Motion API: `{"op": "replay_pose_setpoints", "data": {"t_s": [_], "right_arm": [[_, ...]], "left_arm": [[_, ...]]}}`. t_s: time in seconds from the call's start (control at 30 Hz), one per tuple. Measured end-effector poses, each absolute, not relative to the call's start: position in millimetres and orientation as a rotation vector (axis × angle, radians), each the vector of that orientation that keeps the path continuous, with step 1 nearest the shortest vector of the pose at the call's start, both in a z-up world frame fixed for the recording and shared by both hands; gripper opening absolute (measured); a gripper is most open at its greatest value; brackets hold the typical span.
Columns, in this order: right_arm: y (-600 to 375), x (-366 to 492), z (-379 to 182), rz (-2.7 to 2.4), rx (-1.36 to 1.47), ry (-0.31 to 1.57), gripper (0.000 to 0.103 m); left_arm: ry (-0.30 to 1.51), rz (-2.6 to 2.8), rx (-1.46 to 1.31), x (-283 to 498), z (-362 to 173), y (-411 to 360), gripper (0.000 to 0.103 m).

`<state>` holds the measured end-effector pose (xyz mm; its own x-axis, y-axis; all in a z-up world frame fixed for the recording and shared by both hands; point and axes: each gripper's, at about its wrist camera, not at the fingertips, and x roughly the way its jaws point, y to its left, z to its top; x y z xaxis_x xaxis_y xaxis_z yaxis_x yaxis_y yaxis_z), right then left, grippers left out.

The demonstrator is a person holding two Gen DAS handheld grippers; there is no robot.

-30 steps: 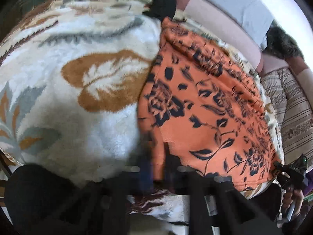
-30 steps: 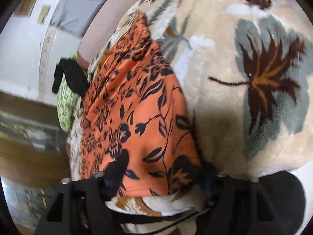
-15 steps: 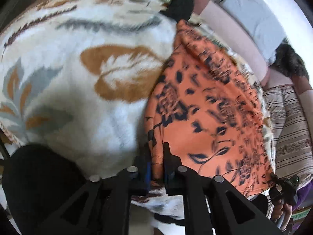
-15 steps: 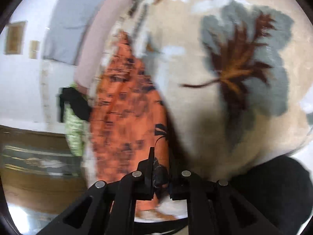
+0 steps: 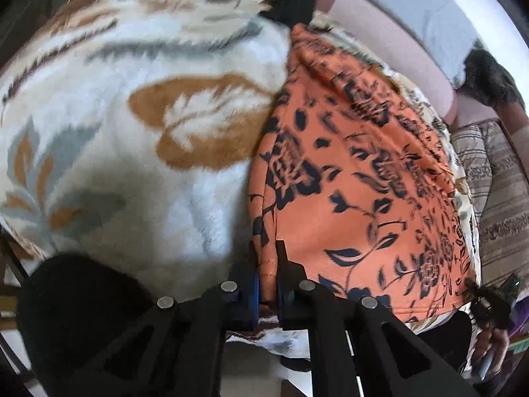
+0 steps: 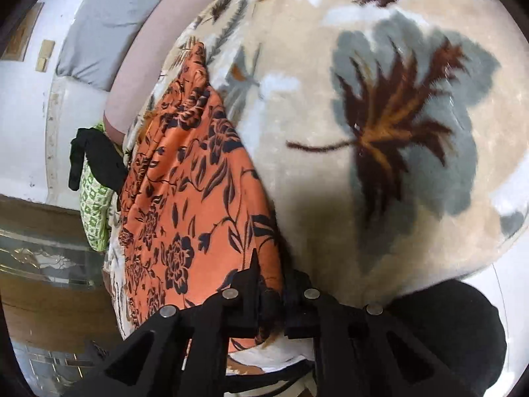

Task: Fold small clothes

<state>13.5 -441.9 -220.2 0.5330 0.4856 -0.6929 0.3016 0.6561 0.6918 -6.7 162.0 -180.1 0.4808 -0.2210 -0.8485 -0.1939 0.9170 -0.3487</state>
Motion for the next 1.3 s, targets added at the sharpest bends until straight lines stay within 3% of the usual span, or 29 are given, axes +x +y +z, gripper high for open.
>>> {"op": "replay_pose_setpoints", "data": {"t_s": [0.13, 0.2, 0.27, 0.3, 0.33, 0.37, 0.43, 0.47, 0.5, 0.63, 0.83, 0.93, 1.0, 1.07, 1.1, 1.3], "right_arm": [[-441.6, 13.8, -199.7, 0.165, 0.837, 0.960, 0.010], [-443.1, 19.8, -213.3, 0.125, 0.853, 1.041, 0.013], [-437.8, 18.3, -216.3, 0.121, 0.830, 1.070, 0.013], [-433.9, 17.4, -213.7, 0.119, 0.796, 1.064, 0.013], [-431.5, 17.5, -212.5, 0.117, 0.773, 1.063, 0.013], [-429.1, 19.4, -214.0, 0.117, 0.766, 1.070, 0.013], [-428.4, 23.9, -227.6, 0.123, 0.810, 1.112, 0.014], [-428.5, 22.9, -230.0, 0.121, 0.827, 1.105, 0.015], [-427.2, 22.0, -227.3, 0.131, 0.817, 1.092, 0.014], [-419.4, 21.7, -227.7, 0.157, 0.819, 1.095, 0.009], [-422.7, 25.7, -223.6, 0.145, 0.831, 1.088, 0.012], [-426.5, 22.3, -228.7, 0.149, 0.850, 1.097, 0.012], [-422.3, 22.6, -228.2, 0.155, 0.828, 1.103, 0.013], [-421.3, 23.3, -228.2, 0.153, 0.826, 1.102, 0.013], [-420.7, 23.0, -227.6, 0.160, 0.826, 1.100, 0.012], [-425.0, 15.9, -216.2, 0.194, 0.863, 1.062, 0.009]], "left_arm": [[1.103, -0.009, -0.429, -1.6, -190.5, 164.4, 0.011], [1.087, -0.006, -0.466, -5.4, -191.7, 167.0, 0.016], [1.078, -0.027, -0.472, -4.2, -187.2, 164.2, 0.036], [1.066, -0.046, -0.478, -4.6, -185.9, 162.5, 0.051], [1.058, -0.064, -0.482, -2.4, -186.2, 159.0, 0.060], [1.053, -0.068, -0.477, -2.0, -188.1, 155.5, 0.061], [1.053, -0.050, -0.427, -0.9, -190.2, 147.6, 0.053], [1.055, -0.038, -0.393, -0.5, -188.6, 144.3, 0.039], [1.068, -0.022, -0.362, 0.2, -188.8, 143.9, 0.010], [1.075, -0.053, -0.486, -2.0, -193.5, 163.8, 0.008], [1.071, -0.044, -0.489, -0.3, -194.4, 161.5, 0.010], [1.064, -0.052, -0.511, -3.1, -192.9, 163.2, 0.021], [1.060, -0.055, -0.501, -2.9, -193.2, 160.7, 0.023], [1.058, -0.054, -0.475, -4.0, -191.3, 157.8, 0.021], [1.061, -0.052, -0.455, -4.6, -190.2, 157.1, 0.009], [1.033, -0.090, -0.499, -9.9, -175.9, 163.3, 0.008]]}}
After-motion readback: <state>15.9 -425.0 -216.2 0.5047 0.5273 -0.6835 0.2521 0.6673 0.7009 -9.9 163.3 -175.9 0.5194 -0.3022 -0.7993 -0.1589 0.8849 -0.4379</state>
